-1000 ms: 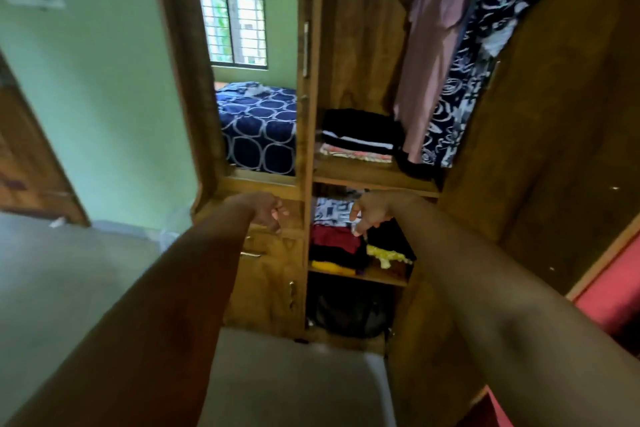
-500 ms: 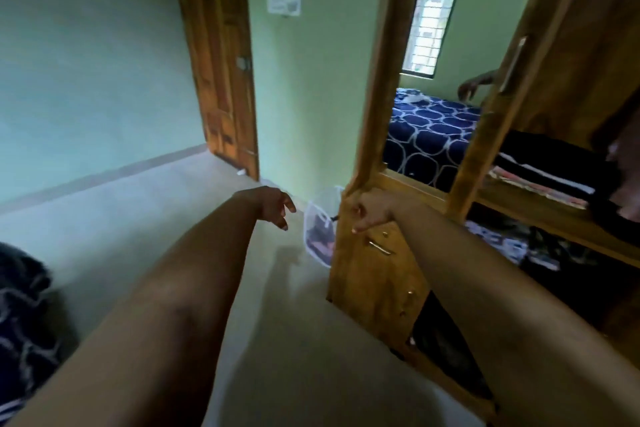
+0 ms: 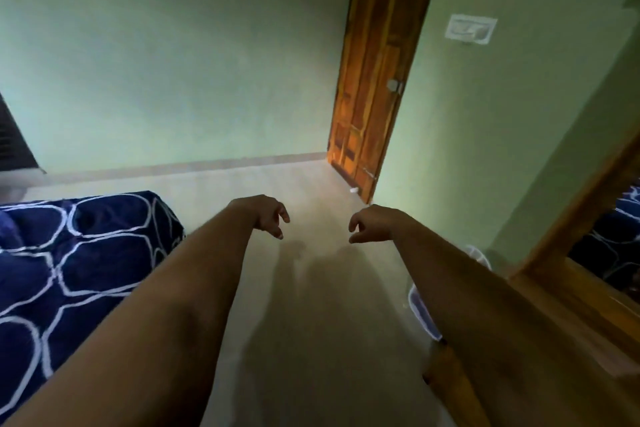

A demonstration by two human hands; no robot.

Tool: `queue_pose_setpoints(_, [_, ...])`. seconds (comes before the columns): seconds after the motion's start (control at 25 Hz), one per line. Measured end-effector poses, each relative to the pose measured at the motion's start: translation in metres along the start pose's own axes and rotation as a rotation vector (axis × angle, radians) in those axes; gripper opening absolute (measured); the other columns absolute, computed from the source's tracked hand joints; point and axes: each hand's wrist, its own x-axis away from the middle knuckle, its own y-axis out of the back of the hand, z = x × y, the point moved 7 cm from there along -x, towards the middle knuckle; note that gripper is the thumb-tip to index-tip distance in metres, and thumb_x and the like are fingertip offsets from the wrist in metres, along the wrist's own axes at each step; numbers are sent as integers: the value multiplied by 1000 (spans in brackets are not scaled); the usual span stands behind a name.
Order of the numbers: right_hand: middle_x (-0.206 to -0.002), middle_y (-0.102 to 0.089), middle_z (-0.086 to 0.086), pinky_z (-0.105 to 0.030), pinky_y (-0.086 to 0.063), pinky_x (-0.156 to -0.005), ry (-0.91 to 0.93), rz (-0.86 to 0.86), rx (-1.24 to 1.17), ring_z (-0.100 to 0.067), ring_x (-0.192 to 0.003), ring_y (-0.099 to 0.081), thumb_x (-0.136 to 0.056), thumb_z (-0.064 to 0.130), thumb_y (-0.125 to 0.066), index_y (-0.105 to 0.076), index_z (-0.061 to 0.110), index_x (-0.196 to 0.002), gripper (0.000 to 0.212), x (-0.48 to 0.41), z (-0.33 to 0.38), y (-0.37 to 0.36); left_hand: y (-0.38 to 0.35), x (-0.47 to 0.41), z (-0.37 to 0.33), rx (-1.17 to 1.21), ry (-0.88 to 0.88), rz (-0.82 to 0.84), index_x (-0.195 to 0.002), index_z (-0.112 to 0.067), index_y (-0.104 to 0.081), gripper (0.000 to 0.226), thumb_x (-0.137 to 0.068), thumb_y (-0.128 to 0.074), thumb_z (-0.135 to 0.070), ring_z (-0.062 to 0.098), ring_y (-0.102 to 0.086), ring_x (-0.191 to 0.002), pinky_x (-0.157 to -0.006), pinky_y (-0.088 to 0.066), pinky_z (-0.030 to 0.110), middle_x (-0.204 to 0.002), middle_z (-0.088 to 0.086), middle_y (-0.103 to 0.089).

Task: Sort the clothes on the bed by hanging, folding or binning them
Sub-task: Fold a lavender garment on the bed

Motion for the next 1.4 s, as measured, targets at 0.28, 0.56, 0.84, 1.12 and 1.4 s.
queue_pose_setpoints(0.28, [-123,-59,-5,-36,-47,-93,98,-22,-22,-21,-108,-56,-90,43,-60,-57,20,-126,43,-151,32,51,63,-47,136,57,131,-69,-125,-20,-59,48,-80,-75,-30,21,-61,-105,-92,-44,27,-114,1,-66])
queue_pose_setpoints(0.56, [-122,-59,-3,-35,-48,-90,165,-49,46,-20,-107,-56,-86,46,-63,-55,25,-127,46,-307,7,116,113,-140,213,66,207,-98,-125,-24,-59,46,-82,-73,-34,16,-58,-109,-94,-42,27,-115,-1,-66])
queue_pose_setpoints(0.84, [-124,-58,-2,-34,-43,-92,281,-124,85,-21,-116,-51,-88,44,-61,-52,24,-130,47,-484,-23,205,246,-256,278,62,236,-262,-125,-27,-58,44,-84,-70,-39,8,-57,-95,-82,-38,18,-114,-6,-66])
queue_pose_setpoints(1.12, [-121,-60,1,-26,-39,-80,352,-148,15,-18,-110,-55,-88,43,-63,-52,27,-131,47,-646,-20,272,338,-326,385,143,304,-388,-126,-30,-56,46,-84,-71,-40,8,-57,-94,-86,-39,19,-113,-8,-64])
queue_pose_setpoints(1.4, [-119,-59,5,-32,-46,-84,419,-144,24,-16,-101,-55,-85,45,-63,-49,32,-130,50,-830,59,326,391,-385,563,186,416,-374,-125,-31,-57,46,-83,-71,-41,15,-58,-104,-88,-44,23,-111,-8,-64])
